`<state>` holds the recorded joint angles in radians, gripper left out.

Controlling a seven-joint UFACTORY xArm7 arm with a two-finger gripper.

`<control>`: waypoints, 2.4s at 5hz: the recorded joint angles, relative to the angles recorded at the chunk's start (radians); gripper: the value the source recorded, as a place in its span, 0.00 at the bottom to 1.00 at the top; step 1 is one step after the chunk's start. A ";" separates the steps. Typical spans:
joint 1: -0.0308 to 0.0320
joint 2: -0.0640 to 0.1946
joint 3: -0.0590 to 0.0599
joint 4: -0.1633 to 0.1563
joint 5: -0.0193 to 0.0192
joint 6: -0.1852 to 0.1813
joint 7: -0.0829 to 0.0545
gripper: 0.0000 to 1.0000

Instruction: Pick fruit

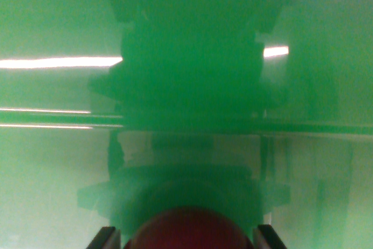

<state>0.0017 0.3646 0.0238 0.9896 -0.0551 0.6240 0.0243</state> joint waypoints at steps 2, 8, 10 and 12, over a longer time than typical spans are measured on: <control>-0.0001 -0.003 0.000 0.007 0.0003 0.010 0.000 1.00; -0.0007 -0.024 0.001 0.049 0.0023 0.073 -0.003 1.00; -0.0009 -0.033 0.002 0.069 0.0032 0.103 -0.004 1.00; -0.0012 -0.044 0.002 0.091 0.0042 0.135 -0.005 1.00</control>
<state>0.0005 0.3209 0.0260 1.0808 -0.0509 0.7588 0.0191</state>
